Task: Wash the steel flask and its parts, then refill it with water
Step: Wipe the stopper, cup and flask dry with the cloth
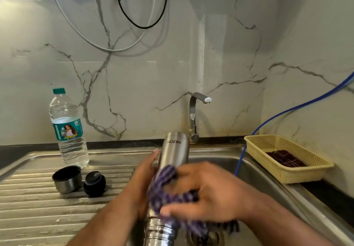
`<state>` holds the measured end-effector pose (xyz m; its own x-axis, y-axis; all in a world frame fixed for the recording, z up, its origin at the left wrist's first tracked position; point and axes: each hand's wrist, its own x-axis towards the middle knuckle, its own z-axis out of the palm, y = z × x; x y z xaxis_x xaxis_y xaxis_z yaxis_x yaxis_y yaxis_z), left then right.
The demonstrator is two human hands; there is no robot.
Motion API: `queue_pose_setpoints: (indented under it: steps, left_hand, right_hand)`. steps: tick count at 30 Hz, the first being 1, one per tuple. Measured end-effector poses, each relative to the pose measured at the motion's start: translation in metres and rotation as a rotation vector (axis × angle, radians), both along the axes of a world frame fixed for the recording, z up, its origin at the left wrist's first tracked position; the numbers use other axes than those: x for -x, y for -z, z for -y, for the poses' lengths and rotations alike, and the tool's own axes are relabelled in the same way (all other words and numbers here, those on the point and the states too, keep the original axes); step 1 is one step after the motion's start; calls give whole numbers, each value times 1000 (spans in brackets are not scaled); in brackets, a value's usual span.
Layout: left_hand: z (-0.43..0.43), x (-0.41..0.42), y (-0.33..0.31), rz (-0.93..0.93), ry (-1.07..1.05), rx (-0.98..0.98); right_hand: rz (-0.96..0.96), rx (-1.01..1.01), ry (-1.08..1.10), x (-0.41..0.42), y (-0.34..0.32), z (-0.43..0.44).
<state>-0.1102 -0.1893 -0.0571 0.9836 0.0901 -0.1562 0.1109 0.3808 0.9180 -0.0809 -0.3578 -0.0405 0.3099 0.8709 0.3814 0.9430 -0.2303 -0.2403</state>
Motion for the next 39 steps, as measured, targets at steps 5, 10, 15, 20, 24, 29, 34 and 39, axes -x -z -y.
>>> queue_pose_setpoints:
  steps: [5, 10, 15, 20, 24, 29, 34, 39]
  left_hand:
    - [-10, -2, -4, -83, 107, 49]
    - [0, -1, 7, -73, 305, 54]
    - [-10, -3, 0, -49, 182, 117]
    - [-16, -8, 6, -55, 201, 80]
    - [-8, -7, 10, -85, 318, 62]
    - [-7, -1, 1, 26, 254, 95]
    - [-13, -7, -3, 137, 200, 95]
    - [-1, -5, 10, 34, 312, 55]
  right_hand:
    - [91, -49, 214, -8, -5, 4]
    - [185, -398, 672, -42, -1, 28]
    - [172, -153, 141, -4, 5, 0]
    - [245, -88, 184, -4, 0, 4]
    - [181, -385, 577, -39, -2, 24]
    - [171, -236, 331, -12, 2, 7]
    - [173, 48, 72, 16, -1, -10]
    - [153, -328, 565, -25, -9, 19]
